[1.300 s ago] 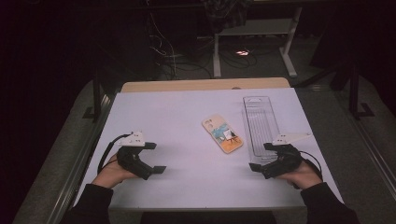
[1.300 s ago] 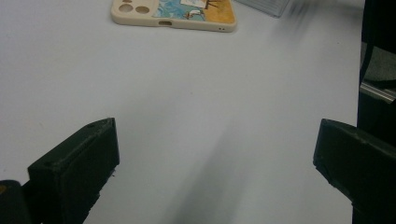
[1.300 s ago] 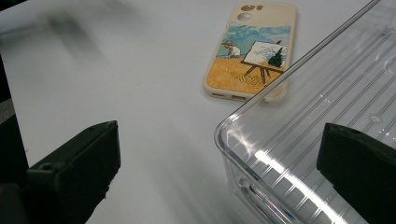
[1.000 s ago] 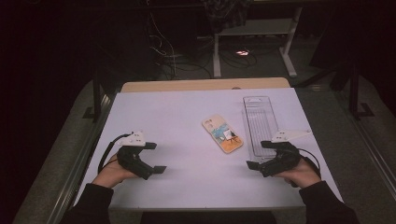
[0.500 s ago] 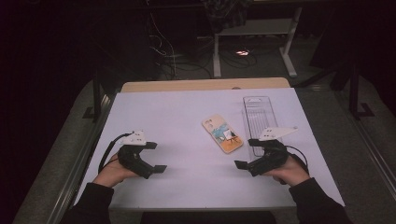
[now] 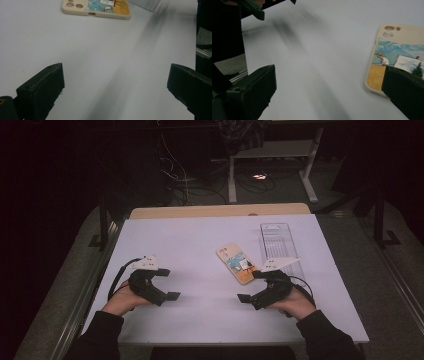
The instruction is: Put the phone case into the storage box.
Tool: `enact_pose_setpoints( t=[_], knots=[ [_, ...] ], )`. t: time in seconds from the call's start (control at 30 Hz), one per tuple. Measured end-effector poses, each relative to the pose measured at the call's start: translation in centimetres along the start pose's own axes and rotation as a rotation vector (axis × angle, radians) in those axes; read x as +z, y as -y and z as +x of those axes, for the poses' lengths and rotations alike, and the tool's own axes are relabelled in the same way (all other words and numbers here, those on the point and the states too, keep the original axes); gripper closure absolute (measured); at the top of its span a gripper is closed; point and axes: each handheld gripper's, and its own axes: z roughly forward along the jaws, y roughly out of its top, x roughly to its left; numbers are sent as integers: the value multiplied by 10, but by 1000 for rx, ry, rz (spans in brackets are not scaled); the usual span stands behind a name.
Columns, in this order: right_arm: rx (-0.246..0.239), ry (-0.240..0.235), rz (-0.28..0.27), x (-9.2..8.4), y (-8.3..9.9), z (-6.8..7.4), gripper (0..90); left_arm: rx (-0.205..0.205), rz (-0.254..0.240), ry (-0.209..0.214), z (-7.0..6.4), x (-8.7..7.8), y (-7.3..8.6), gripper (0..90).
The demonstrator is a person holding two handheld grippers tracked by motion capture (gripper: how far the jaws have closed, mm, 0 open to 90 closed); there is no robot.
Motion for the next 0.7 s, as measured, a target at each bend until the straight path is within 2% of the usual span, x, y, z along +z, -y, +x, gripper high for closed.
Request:
enact_pose_setpoints(
  t=[0.03,0.13,0.23,0.5,0.7],
  knots=[
    [-5,-6,3,2,-1,1,0,-10,-6,2,0,1,-1,9],
    [-13,-22,7,9,-2,4,0,6,-16,-4,1,3,-7,9],
    [-21,-30,15,14,-3,6,0,-6,-34,2,2,5,-11,8],
    [-23,-33,8,14,0,8,0,3,-23,-2,5,18,-24,9],
    [-24,-36,-2,15,3,8,0,10,-35,1,9,29,-37,8]
  ],
)
